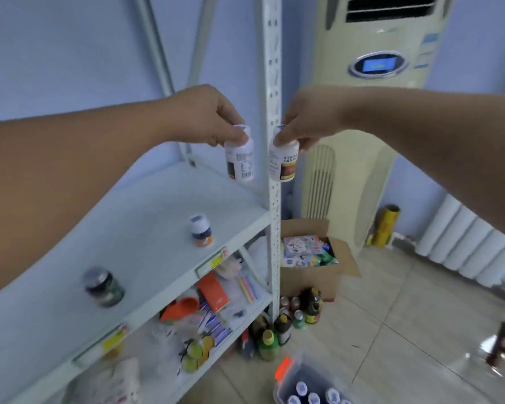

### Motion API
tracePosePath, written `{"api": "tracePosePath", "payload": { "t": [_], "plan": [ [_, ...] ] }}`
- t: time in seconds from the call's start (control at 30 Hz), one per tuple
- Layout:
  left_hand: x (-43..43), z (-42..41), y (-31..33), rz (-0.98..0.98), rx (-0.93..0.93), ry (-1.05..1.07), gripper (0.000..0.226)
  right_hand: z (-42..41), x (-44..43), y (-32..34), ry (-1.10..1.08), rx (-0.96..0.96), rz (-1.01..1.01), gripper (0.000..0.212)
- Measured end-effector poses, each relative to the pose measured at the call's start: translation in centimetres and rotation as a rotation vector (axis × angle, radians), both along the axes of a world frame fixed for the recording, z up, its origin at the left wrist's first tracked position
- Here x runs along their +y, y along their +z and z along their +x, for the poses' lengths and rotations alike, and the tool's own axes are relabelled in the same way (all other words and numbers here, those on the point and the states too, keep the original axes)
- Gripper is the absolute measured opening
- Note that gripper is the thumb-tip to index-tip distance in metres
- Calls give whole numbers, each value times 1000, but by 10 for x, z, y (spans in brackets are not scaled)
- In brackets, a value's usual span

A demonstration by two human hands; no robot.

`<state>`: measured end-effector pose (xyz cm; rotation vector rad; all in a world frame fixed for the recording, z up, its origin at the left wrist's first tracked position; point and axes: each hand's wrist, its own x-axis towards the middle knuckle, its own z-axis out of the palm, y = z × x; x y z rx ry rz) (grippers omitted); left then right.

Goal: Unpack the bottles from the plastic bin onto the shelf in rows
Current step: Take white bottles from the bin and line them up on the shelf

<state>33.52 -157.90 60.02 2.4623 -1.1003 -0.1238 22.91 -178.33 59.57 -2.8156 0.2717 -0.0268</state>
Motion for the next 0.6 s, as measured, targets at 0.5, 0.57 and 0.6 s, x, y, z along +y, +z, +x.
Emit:
{"api": "tracePosePath", "payload": {
  "t": [0.5, 0.57, 0.6],
  "plan": [
    [273, -107, -5, 7, 16, 582, 26, 8, 235, 2, 580, 39, 13, 34],
    [309, -115, -3, 4, 16, 644, 30, 12, 271, 1, 647, 37, 20, 32],
    [326, -118, -4, -1, 21, 669, 30, 13, 289, 1, 677, 37, 19, 31]
  ]
}}
